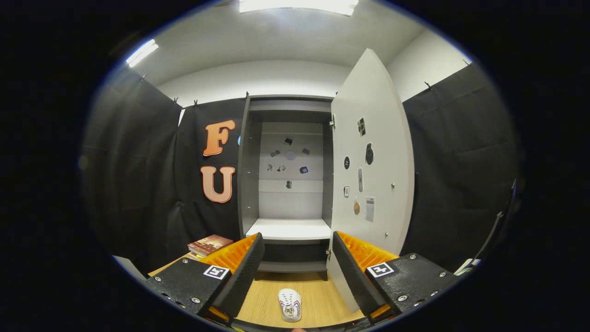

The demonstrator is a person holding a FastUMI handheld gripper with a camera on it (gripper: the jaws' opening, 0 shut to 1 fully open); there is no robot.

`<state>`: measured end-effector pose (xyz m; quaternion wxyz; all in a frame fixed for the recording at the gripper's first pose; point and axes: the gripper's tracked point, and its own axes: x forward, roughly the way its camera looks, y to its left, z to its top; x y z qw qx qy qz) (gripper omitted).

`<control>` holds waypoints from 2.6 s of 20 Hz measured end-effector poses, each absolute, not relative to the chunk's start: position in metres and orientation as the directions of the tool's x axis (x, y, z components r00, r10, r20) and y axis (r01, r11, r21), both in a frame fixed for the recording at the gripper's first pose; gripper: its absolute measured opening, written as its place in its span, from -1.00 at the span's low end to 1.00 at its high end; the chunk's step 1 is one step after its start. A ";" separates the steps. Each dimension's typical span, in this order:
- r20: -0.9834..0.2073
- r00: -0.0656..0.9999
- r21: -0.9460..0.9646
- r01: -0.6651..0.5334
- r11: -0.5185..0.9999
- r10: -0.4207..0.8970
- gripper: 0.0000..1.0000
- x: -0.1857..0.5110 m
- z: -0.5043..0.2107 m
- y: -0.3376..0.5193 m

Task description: Open the shoe cabinet door, grab the shoes and put them into the shoe cabinet, then close the shoe cabinet door.

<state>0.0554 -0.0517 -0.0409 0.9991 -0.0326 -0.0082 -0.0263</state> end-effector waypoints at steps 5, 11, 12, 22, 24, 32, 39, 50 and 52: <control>-0.033 0.998 -0.044 0.045 0.998 -0.046 0.86 0.073 -0.089 -0.031; -0.201 0.979 -0.039 0.032 0.999 -0.039 0.87 0.097 -0.182 -0.017; -0.240 0.970 -0.040 0.029 0.999 -0.038 0.86 0.099 -0.199 -0.016; -0.633 0.774 -0.015 -0.021 1.000 0.007 0.87 0.119 -0.385 -0.011; -0.675 0.738 -0.034 -0.044 0.998 0.010 0.87 0.123 -0.410 -0.008; -0.730 0.683 -0.036 -0.067 0.997 0.019 0.87 0.135 -0.448 -0.005; -0.765 0.644 -0.022 -0.055 0.998 0.019 0.87 0.140 -0.469 -0.010; -0.815 0.579 -0.023 -0.023 0.999 -0.006 0.43 0.140 -0.494 -0.022; -0.823 0.569 -0.023 -0.027 0.999 -0.004 0.27 0.139 -0.497 -0.022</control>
